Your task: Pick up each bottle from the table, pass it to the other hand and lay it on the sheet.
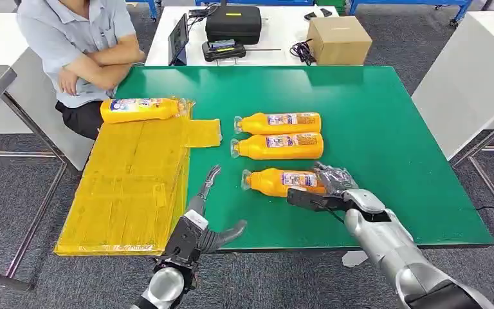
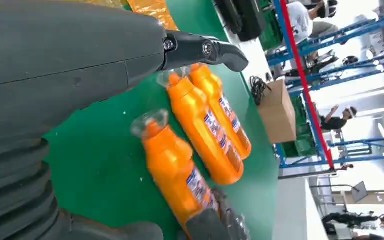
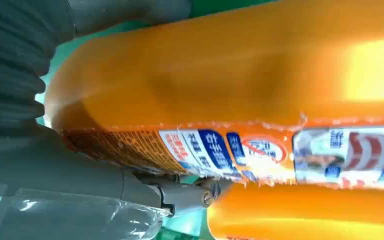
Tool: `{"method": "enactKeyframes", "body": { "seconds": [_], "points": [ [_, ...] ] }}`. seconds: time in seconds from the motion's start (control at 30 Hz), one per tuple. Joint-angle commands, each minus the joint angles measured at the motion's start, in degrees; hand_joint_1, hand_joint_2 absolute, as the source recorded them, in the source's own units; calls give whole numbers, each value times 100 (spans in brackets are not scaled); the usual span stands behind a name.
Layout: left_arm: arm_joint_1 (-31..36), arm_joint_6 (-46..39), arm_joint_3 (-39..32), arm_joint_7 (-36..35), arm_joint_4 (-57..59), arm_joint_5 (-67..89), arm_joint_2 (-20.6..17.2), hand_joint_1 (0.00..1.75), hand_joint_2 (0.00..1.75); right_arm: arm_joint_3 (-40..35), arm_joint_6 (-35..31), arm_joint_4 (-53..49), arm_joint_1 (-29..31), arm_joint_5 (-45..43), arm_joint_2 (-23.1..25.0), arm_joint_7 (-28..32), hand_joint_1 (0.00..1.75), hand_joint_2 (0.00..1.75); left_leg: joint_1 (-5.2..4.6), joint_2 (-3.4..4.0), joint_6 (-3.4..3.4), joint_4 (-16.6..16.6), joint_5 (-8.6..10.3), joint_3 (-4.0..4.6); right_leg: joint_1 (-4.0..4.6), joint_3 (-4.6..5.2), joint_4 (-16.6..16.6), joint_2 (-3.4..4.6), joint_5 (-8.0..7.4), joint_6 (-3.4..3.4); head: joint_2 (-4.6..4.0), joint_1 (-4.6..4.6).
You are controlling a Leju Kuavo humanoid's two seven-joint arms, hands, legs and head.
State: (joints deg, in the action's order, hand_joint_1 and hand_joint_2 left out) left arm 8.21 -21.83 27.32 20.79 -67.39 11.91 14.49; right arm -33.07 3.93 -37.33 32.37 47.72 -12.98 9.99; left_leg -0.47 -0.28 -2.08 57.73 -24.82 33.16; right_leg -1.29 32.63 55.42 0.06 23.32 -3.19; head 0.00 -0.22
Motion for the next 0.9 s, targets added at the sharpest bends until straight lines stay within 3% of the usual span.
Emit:
{"method": "enactKeyframes", "body": {
  "seconds": [0.03, 0.4, 0.43, 0.5, 0.57, 0.73, 0.9],
  "points": [
    [251, -10, 120, 23, 450, -35, -62, 0, 175, -267, 172, 592, -284, -76, -119, 25, 175, 175, 10, -27, 10, -8, 4, -5, 10, -19, -13, -25, 1, 12, 0, -2],
    [251, -10, 120, 23, 450, -35, -62, 0, 175, -267, 172, 592, -284, -76, -119, 25, 175, 175, 12, -33, 12, -6, 6, 0, 13, -19, -16, -27, 0, 13, 0, -2],
    [256, -445, -349, 668, 573, -893, 290, 0, 175, 704, 1164, 14, -593, -1850, -238, 1347, 175, 175, 11, -31, 10, -5, 5, -1, 12, -19, -16, -24, 1, 10, 0, -2],
    [384, -557, -206, 741, 723, -1077, 268, 0, 175, 592, 1311, -571, -793, -2160, -518, 1089, 175, 175, 12, -48, 9, -2, 7, 7, 12, -18, -15, -41, 3, 9, 0, -2],
    [344, -672, -375, 828, 768, -1702, 368, 0, 175, 868, 1284, -1174, -1083, -2804, -335, 1311, 175, 175, 15, -53, 10, -3, 6, -1, 15, -20, -19, -47, 5, 10, 0, -2],
    [209, -103, -415, 573, 863, -2615, 333, 0, 175, 843, 1166, -1869, -1220, -3206, 55, 1124, 175, 175, 11, 3, 9, -4, -12, -4, 13, -26, -18, 11, -1, 9, 0, -2],
    [140, 296, -422, 480, 878, -3165, 303, 0, 175, 857, 1339, -2182, -1226, -3591, 146, 1327, 175, 175, 14, 1, 15, -2, -7, 26, 17, 9, -14, 2, -2, 16, 0, -4]
  ]
}}
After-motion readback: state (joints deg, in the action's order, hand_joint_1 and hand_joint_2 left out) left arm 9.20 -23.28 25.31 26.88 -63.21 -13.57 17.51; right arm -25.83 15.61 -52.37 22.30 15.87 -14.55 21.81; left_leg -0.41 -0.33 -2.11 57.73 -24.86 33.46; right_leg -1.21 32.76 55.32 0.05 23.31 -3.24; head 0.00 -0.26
